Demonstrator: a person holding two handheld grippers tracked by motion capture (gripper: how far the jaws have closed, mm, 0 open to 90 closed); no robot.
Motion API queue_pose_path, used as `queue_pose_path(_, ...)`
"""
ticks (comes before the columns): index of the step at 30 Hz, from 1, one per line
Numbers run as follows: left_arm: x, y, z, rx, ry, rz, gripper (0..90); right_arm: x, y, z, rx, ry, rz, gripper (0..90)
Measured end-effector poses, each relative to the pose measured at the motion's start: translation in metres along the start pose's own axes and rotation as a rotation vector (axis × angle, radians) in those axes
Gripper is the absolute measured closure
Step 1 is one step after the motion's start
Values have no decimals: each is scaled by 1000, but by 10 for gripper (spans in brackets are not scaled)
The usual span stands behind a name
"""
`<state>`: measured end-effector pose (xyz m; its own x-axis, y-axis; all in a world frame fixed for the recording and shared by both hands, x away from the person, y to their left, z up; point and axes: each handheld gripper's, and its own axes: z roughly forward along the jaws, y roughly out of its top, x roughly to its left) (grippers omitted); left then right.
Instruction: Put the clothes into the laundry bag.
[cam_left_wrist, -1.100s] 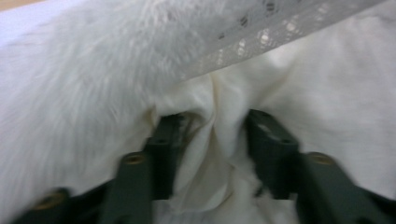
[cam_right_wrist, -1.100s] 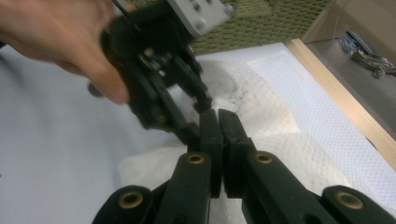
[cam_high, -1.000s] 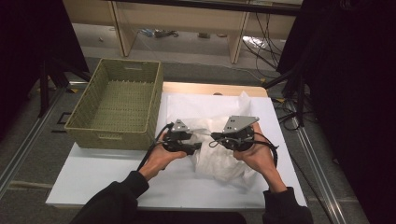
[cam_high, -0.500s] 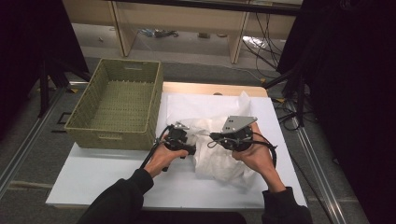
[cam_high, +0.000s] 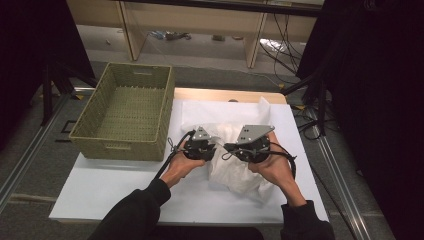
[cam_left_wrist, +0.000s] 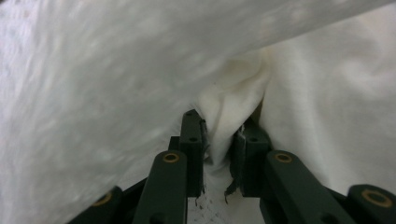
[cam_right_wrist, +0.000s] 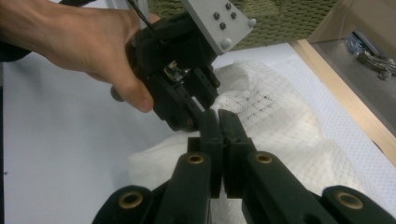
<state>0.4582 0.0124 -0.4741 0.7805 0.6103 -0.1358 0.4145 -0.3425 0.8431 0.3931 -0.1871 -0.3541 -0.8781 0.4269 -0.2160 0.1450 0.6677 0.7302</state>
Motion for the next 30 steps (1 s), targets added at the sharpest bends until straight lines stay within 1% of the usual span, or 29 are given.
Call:
queue_pose_path(1, 2, -2, 3, 17, 16, -34, 749, -2, 0, -1, -9, 2, -5, 900)
queue_pose_path(2, 8, -4, 5, 57, 30, -76, 729, -2, 0, -1, -8, 2, -1, 900)
queue_pose_path(3, 12, -6, 6, 48, 25, -133, 686, -3, 0, -2, -7, 0, -8, 900)
queue_pose_path(4, 15, -5, 5, 51, 23, -156, 622, -3, 0, -2, -9, 3, -15, 900)
queue_pose_path(5, 16, -5, 4, 51, 41, -161, 551, -3, 0, -2, -7, 0, -17, 900)
queue_pose_path(6, 17, -5, 2, 54, 54, -160, 516, -3, -1, -2, -10, -5, -23, 900)
queue_pose_path(7, 18, -4, -1, 68, 61, -154, 509, -4, -1, -3, -11, -8, -18, 900)
queue_pose_path(8, 18, -3, -3, 69, 86, -150, 506, -4, -1, -3, -12, -6, -14, 900)
queue_pose_path(9, 19, -2, -4, 76, 89, -146, 503, -5, -1, -3, -11, -9, -12, 900)
queue_pose_path(10, 19, -1, -3, 81, 102, -157, 498, -5, -1, -2, -10, -9, -14, 900)
queue_pose_path(11, 19, -1, -2, 82, 104, -171, 489, -4, -1, -2, -5, -7, -11, 900)
queue_pose_path(12, 19, 0, -1, 87, 101, -171, 471, -4, -1, -1, -8, -8, -21, 900)
queue_pose_path(13, 17, 0, 0, 87, 115, -175, 444, -3, -1, 0, -4, -7, -20, 900)
queue_pose_path(14, 14, -1, 2, 74, 127, -175, 412, -3, -1, 0, -4, -8, -20, 900)
queue_pose_path(15, 12, -1, 3, 76, 120, -160, 391, -4, -1, -1, -7, -7, -20, 900)
queue_pose_path(16, 10, -1, 4, 62, 135, -139, 382, -4, -1, -2, -6, -5, -9, 900)
queue_pose_path(17, 10, -1, 4, 60, 139, -124, 378, -5, -1, -2, -11, -6, -10, 900)
queue_pose_path(18, 9, 0, 5, 46, 138, -124, 376, -5, -2, -2, -11, -5, -10, 900)
queue_pose_path(19, 11, 0, 6, 37, 118, -117, 405, -5, -2, -2, -10, -5, -10, 900)
queue_pose_path(20, 15, -1, 7, 19, 45, -84, 522, -5, -2, -2, -9, -7, -11, 900)
queue_pose_path(21, 15, -2, 10, -3, 15, -70, 633, -5, -2, -2, -9, -5, -11, 900)
queue_pose_path(22, 16, -4, 12, -14, -3, -28, 668, -4, -1, -2, -7, -8, -11, 900)
queue_pose_path(23, 18, -4, 11, -19, -20, -17, 698, -4, -1, -2, -5, -9, -12, 900)
queue_pose_path(24, 17, -3, 9, -40, -43, -13, 723, -4, -1, -2, -7, -8, -12, 900)
queue_pose_path(25, 13, 0, 6, -70, -72, 14, 741, -5, -1, -3, -10, -7, -15, 900)
queue_pose_path(26, 7, 3, 3, -92, -95, 71, 745, -5, -1, -4, -8, -13, -1, 900)
queue_pose_path(27, 3, 6, 1, -109, -114, 119, 747, -5, -1, -3, -8, -13, -8, 900)
queue_pose_path(28, -3, 11, -2, -105, -120, 179, 747, -6, -2, -3, -8, -14, -11, 900)
queue_pose_path(30, -7, 17, 1, -83, -88, 210, 744, -7, -3, -3, -4, -13, -12, 900)
